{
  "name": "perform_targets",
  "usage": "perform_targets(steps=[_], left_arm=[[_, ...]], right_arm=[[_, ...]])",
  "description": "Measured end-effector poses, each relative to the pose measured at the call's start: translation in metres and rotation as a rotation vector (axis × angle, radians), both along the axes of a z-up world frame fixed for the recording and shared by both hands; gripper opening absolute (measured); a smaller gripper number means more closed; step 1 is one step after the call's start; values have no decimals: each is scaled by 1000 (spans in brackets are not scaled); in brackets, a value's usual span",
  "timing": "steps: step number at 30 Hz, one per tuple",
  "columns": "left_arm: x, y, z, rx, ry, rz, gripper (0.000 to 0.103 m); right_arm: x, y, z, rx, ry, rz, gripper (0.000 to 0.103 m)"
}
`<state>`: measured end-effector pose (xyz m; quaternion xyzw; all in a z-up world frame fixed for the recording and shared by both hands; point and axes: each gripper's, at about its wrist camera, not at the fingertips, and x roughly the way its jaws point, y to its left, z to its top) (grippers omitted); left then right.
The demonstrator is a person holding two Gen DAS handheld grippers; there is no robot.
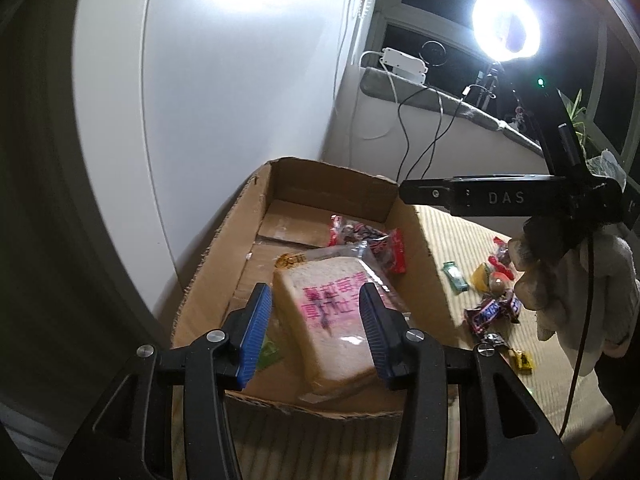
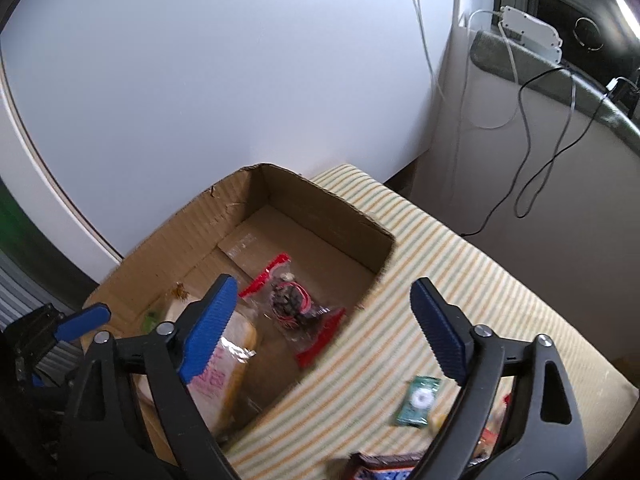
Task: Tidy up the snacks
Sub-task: 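Move both tools back to the snack pile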
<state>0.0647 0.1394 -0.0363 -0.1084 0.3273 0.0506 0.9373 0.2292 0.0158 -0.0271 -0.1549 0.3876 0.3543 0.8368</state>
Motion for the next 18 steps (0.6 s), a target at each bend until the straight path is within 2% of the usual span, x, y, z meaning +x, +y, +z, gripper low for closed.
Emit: perform_targets(steps=[10, 18], left_arm=[[-6, -34, 8, -10, -24, -59, 44], [-5, -74, 9, -23, -25, -143, 44]], right_arm=[[-19, -56, 15, -36, -97, -39, 95], [-31, -114, 15, -50, -117, -84, 95]])
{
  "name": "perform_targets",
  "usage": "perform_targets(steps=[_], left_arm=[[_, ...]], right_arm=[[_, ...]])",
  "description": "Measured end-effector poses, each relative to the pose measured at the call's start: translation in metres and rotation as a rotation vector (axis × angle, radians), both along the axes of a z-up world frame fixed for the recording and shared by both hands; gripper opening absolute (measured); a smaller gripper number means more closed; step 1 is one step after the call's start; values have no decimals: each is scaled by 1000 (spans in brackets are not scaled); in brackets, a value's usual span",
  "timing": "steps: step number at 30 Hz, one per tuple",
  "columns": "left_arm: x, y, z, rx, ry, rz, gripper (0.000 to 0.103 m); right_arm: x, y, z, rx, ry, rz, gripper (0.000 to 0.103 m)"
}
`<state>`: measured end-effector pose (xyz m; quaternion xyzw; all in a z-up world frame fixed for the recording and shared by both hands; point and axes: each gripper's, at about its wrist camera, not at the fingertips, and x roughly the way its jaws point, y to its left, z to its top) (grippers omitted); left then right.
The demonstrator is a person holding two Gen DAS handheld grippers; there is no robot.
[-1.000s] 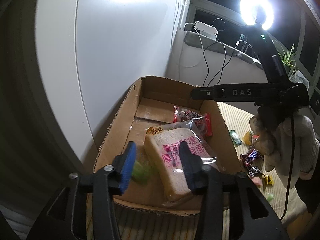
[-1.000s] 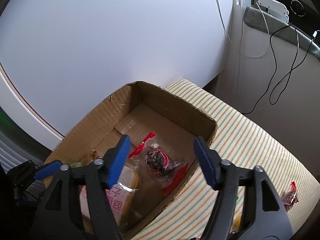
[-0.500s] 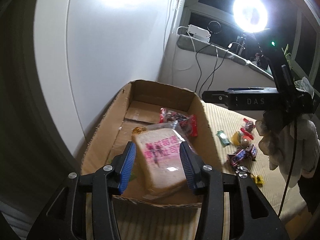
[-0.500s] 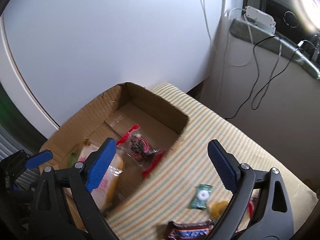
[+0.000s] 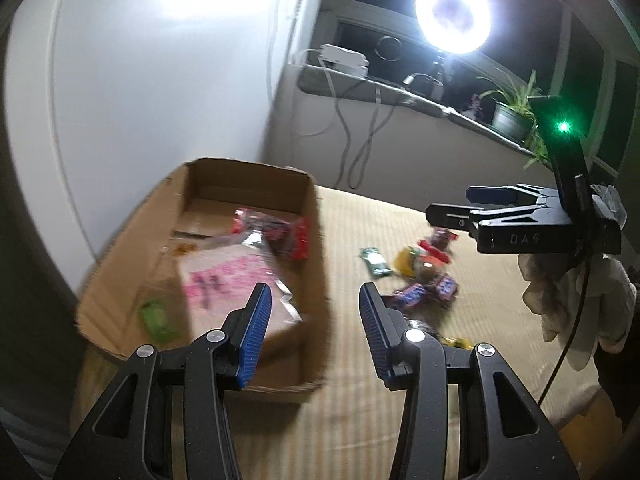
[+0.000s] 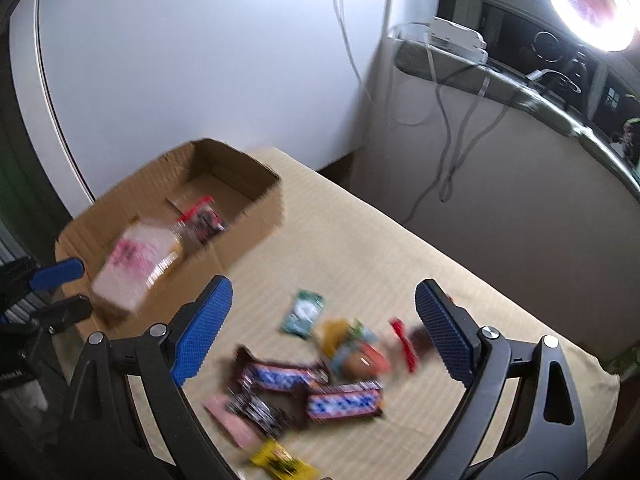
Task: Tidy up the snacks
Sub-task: 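Move both tools back to the snack pile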
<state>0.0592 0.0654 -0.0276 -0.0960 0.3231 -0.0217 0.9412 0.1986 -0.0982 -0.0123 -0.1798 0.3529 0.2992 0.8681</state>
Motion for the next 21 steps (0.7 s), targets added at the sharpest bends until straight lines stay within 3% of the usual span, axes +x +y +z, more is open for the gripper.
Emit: perform_targets(steps=[5, 13, 21], left_arm=[[-1, -28, -4, -5, 14, -64, 44], [3, -64, -23, -8, 68, -148, 44], [11, -79, -38, 0, 105, -176, 44]], right_arm=[[-3, -33, -7, -22, 22, -44, 95], [5, -68, -33, -10, 171, -121, 95], [14, -99, -59, 139, 426, -264, 91]])
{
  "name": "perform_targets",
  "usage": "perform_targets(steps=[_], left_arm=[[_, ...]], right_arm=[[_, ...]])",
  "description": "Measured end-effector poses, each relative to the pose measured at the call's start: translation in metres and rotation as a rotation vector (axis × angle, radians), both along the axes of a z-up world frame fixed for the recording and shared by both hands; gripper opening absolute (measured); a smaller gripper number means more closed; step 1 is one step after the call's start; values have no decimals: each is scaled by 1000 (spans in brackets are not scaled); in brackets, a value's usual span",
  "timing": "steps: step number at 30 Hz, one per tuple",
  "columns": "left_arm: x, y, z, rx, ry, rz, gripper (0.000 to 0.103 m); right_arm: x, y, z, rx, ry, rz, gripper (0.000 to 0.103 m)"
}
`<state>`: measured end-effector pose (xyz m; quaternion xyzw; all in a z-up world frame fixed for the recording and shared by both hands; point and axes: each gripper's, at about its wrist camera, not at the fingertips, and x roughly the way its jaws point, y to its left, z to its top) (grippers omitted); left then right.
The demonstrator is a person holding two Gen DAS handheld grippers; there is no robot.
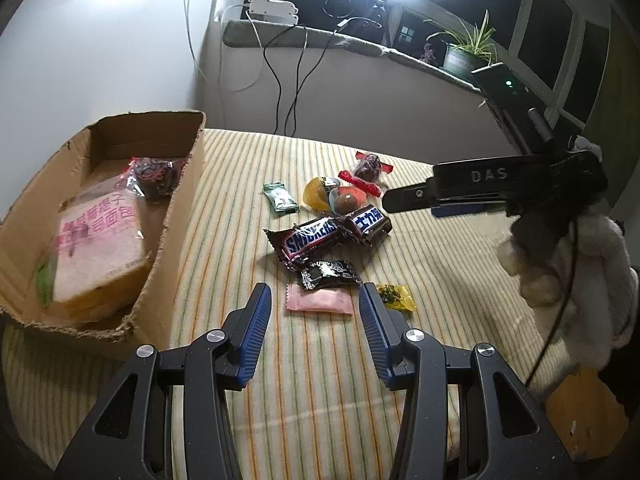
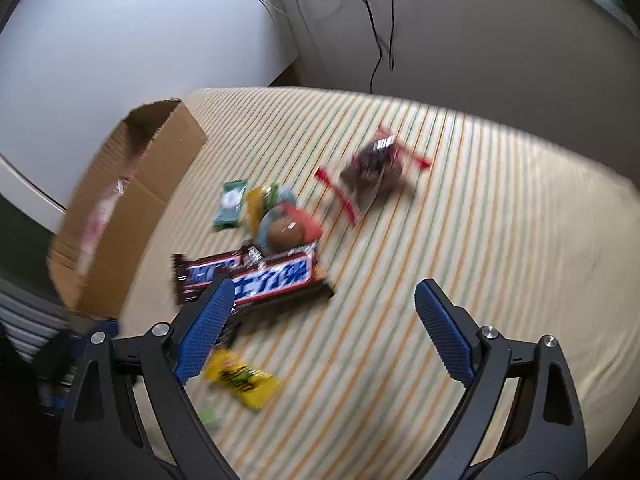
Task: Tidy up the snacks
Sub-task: 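Move both tools back to the snack pile, then grasp the Snickers bar with the right tool while the left tool grasps another Snickers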
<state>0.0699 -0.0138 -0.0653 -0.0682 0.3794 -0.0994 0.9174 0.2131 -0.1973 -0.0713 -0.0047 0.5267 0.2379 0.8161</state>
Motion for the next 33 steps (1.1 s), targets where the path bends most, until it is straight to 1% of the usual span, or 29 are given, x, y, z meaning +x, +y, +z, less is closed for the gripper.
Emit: perform_targets(steps=[1, 4, 6, 7, 10, 12, 14, 16, 18, 19, 20, 24, 28, 30, 33], left_arm=[[1, 0, 0, 0, 0, -2, 44], [4, -3, 0, 8, -1, -11, 44], [7, -3, 0, 7, -1, -14, 43], [9, -4, 0, 7, -2, -17, 42], [14, -7, 0, 19, -6, -30, 40], [19, -7, 0, 26, -4, -36, 36], [23, -9, -1, 30, -1, -45, 35], [27, -10, -2, 32, 2, -53, 35], [31, -11, -2, 35, 5, -63, 35], [34, -12, -3, 38, 6, -67, 35], [36, -13, -3, 41, 8, -71, 35], [44, -11, -5, 33, 17, -72, 35], [53, -11, -8, 28, 35, -70, 35], [58, -14, -8, 36, 42, -75, 35], [63, -21, -8, 56, 49, -90, 35]], right_arm=[[-1, -2, -2, 24, 27, -9, 87], [-3, -7, -7, 97, 105, -36, 86], [-2, -8, -9, 119, 132, -59, 83], [-1, -7, -9, 128, 144, -70, 81], [5, -2, -11, 129, 159, -96, 81], [8, 3, -13, 134, 176, -105, 81], [13, 7, -17, 140, 196, -123, 81], [19, 10, -21, 130, 209, -149, 81], [23, 14, -25, 116, 218, -152, 80], [25, 17, -28, 107, 223, -151, 73], [26, 19, -30, 96, 226, -148, 70], [30, 31, -34, 44, 219, -122, 66], [30, 36, -34, -3, 195, -73, 54], [30, 34, -34, -11, 187, -43, 49], [29, 27, -34, -28, 175, -12, 46]])
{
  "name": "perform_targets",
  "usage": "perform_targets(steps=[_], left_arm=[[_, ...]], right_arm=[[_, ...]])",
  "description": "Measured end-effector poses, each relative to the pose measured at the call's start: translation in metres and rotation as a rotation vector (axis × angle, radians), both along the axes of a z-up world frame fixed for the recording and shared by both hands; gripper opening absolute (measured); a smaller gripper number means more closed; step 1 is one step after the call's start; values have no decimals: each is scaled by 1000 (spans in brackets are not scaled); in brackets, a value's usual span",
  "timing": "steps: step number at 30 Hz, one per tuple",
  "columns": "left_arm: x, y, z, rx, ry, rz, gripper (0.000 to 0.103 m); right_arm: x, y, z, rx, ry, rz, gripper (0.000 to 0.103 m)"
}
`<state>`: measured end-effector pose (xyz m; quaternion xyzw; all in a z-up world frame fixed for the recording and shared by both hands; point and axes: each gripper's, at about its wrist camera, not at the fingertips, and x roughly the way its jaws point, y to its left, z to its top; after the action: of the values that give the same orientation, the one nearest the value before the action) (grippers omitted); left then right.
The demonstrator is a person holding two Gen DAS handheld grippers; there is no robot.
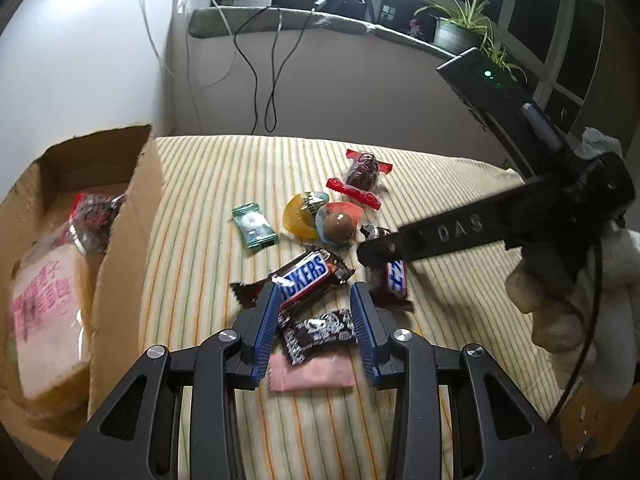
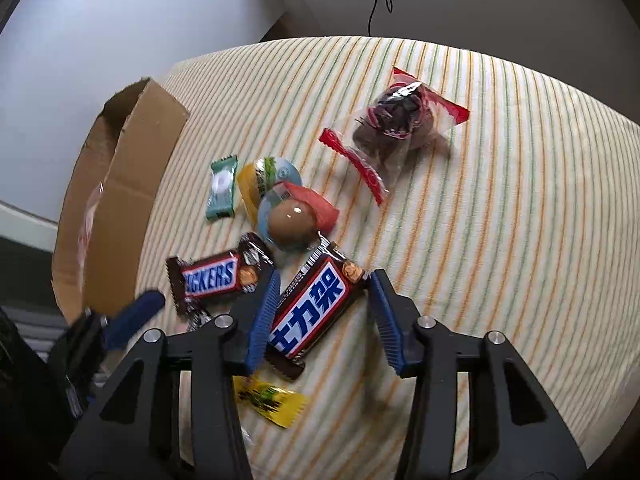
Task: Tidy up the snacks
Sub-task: 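Grasp the Snickers bar with the right tool while the left tool grasps another Snickers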
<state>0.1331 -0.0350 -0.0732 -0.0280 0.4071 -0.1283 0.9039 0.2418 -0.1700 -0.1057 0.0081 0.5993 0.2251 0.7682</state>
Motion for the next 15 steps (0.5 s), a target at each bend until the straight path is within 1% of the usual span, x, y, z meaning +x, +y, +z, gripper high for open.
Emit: perform_targets(steps=[4, 8, 10, 11, 12, 13, 15], left_arm=[[11, -9, 0, 42, 17, -17, 35], [24, -21, -5, 110, 50, -53, 35], [28, -26, -9, 158, 55, -59, 35], [31, -29, -10, 185, 58, -65, 36], [33, -30, -11, 200, 62, -70, 41], [35, -30, -12, 213, 67, -71, 44], [39, -27, -14, 229, 81, -56, 46]], right_arm=[[-2, -6, 1, -57, -40, 55, 42], [-7, -15, 2, -97, -71, 97, 41], [-8, -21, 3, -114, -87, 113, 41], [-9, -23, 3, -115, -87, 114, 41], [-8, -22, 3, -108, -85, 110, 41], [-9, -27, 3, -102, -85, 109, 41], [-11, -38, 5, -86, -84, 110, 41]])
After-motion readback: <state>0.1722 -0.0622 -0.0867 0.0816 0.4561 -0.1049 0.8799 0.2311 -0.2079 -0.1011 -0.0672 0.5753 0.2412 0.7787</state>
